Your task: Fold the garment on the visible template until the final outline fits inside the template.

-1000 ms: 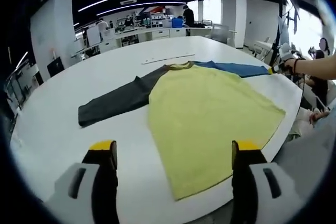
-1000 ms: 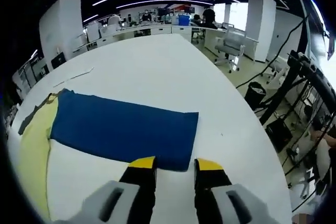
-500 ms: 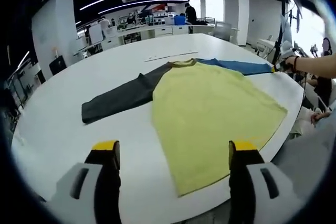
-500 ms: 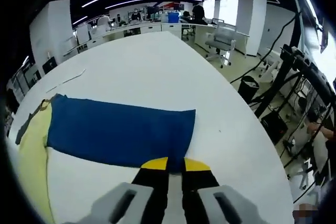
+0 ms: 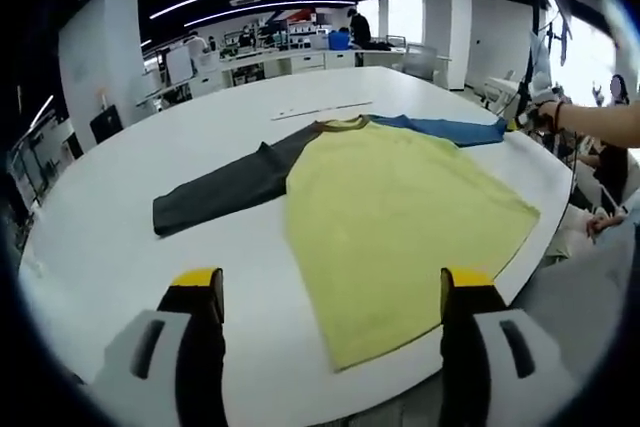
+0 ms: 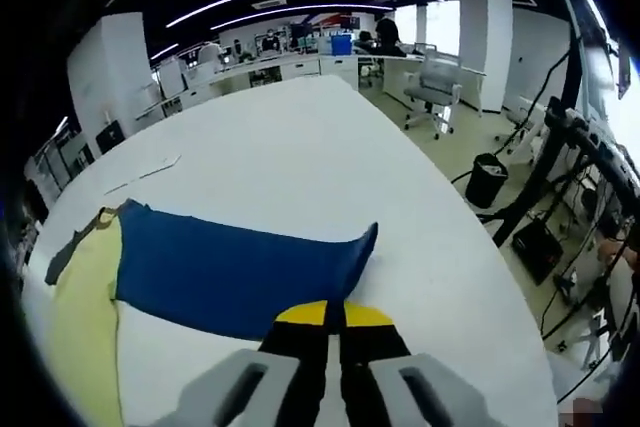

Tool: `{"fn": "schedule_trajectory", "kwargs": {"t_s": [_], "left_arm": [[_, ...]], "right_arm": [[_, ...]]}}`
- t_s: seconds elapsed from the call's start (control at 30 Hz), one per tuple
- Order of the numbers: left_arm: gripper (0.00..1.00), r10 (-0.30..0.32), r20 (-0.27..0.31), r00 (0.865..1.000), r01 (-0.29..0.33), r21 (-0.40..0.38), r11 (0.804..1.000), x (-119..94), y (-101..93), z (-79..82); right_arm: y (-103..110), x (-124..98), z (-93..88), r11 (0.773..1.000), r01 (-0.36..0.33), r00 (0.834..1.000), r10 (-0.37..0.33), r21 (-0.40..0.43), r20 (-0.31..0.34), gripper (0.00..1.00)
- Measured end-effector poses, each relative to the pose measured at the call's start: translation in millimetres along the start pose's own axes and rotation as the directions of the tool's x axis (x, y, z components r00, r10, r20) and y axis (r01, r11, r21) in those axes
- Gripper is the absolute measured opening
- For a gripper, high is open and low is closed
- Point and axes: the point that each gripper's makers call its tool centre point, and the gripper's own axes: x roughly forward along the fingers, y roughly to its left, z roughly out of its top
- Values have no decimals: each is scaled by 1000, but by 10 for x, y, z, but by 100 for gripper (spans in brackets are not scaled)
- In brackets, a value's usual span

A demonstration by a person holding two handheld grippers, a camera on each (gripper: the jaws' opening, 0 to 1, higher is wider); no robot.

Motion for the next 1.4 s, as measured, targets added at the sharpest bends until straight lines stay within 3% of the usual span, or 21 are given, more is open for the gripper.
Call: {"fn": "schedule_trajectory", "kwargs": {"t_s": [0.7,1.1,1.4], "left_arm": [[91,-33,14,999,33,-6,999,-91,18,13],[93,-61,17,998,61,26,998,-104,-40,-14],[94,-83,5,997,83,53,995,-91,-105,-25]], "right_arm": [[848,-35,504,986,-123,989,132,-114,73,0],[1406,16,688,957,-205,971,225,-203,78,0],[1815,104,721,930,-271,955,291,-247,48,0]]}}
